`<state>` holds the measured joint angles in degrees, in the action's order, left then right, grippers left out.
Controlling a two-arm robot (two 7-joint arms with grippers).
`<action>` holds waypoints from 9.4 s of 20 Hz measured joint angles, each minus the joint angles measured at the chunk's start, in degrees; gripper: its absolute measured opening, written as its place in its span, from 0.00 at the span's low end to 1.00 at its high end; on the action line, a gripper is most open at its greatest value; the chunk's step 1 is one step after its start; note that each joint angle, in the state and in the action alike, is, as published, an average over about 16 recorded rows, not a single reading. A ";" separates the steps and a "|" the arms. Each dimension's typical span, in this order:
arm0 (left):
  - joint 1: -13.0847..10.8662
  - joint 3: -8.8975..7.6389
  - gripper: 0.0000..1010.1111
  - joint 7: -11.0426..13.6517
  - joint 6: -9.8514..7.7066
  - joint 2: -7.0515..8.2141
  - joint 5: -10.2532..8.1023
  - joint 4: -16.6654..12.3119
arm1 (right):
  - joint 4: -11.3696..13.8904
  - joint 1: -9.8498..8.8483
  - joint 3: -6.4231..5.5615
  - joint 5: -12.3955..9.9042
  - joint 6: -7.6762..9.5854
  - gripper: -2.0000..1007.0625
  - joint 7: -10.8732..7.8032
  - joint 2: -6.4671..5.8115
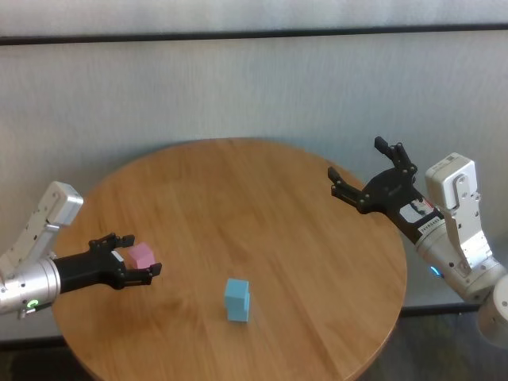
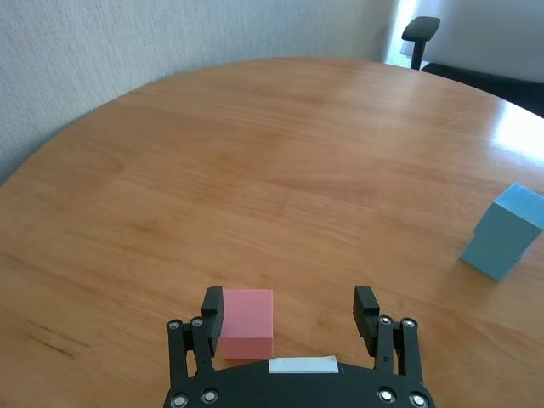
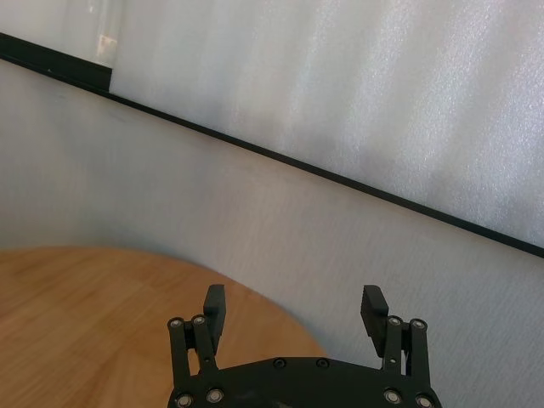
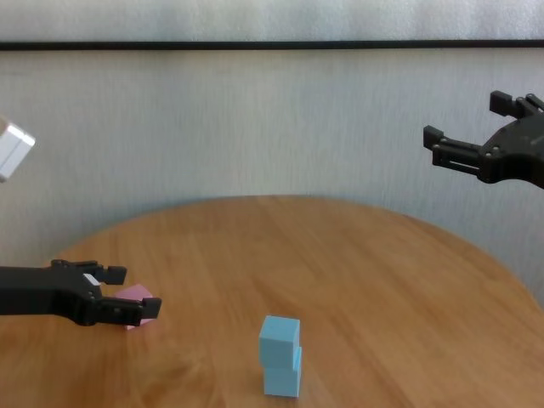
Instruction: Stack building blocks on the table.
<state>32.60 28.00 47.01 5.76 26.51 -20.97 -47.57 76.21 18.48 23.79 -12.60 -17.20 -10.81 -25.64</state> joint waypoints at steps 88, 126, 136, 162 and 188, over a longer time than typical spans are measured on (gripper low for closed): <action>7.06 -0.16 0.87 2.24 1.18 -4.47 5.27 12.95 | 0.00 0.00 0.00 0.00 0.00 1.00 0.00 0.00; -3.89 -3.04 0.40 5.52 2.07 1.26 -2.57 -12.70 | 0.00 0.00 0.00 0.00 0.00 1.00 0.00 0.00; -6.65 -0.94 0.40 9.21 0.06 3.31 -5.86 -23.23 | 0.00 0.00 0.00 0.00 0.00 1.00 0.00 0.00; -1.63 9.51 0.40 9.62 -1.21 0.37 -2.25 -18.08 | 0.00 0.00 0.00 0.00 0.00 1.00 0.00 0.00; 3.96 14.23 0.40 9.64 1.37 -0.04 -0.23 -12.35 | 0.00 0.00 0.00 0.00 0.00 1.00 0.00 0.00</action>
<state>36.56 42.23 56.65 7.13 26.47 -21.20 -59.93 76.22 18.48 23.79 -12.60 -17.21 -10.81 -25.64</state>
